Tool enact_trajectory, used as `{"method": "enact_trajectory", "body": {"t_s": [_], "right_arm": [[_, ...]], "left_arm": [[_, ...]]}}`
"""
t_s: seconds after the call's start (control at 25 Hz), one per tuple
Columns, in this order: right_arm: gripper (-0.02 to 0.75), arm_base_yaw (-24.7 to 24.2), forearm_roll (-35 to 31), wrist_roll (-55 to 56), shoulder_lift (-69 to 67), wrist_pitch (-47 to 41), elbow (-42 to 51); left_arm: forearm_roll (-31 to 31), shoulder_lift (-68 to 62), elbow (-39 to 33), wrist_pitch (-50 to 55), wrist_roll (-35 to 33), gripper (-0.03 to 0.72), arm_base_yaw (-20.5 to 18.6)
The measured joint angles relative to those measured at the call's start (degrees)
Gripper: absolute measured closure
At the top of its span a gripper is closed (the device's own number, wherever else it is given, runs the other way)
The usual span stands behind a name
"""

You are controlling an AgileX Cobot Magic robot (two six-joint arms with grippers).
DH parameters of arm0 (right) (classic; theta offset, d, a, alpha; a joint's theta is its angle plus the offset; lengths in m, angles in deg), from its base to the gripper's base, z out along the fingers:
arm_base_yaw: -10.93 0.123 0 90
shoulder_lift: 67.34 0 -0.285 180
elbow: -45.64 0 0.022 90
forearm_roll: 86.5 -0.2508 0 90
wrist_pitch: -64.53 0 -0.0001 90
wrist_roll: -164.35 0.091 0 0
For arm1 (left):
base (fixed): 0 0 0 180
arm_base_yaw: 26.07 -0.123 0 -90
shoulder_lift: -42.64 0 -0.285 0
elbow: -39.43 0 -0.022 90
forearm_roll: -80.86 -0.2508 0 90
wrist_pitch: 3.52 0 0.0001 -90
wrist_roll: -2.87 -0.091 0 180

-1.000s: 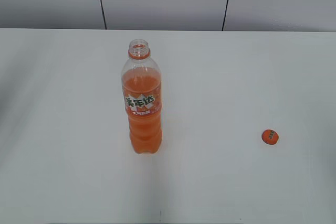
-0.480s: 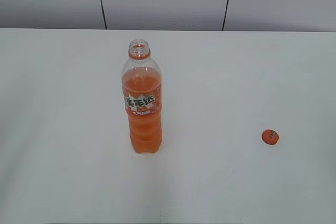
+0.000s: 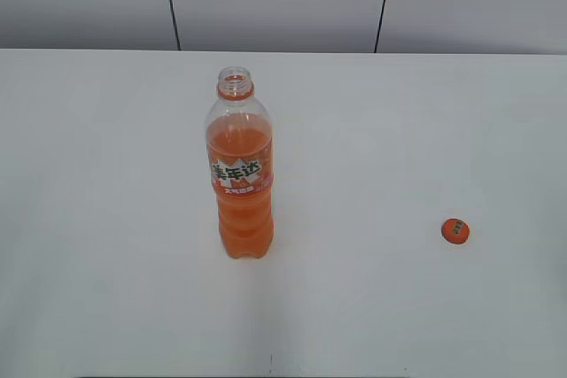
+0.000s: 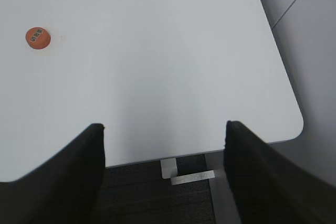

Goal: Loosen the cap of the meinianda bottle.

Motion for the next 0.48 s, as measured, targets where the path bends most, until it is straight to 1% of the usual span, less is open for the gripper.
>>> {"method": "enact_trajectory", "body": {"t_s": [0.24,0.48], "right_arm": [[0.206,0.0,0.05,0.0,0.05,0.05,0.0],[0.206,0.0,-0.89,0.0,0.14,0.05,0.0]], "left_arm": [[-2.02,3.91,-1.42,-1.36,0.71,0.263,0.0],[-2.42,3.97,-2.27,-3.18,0.92,0.263,0.0]]}}
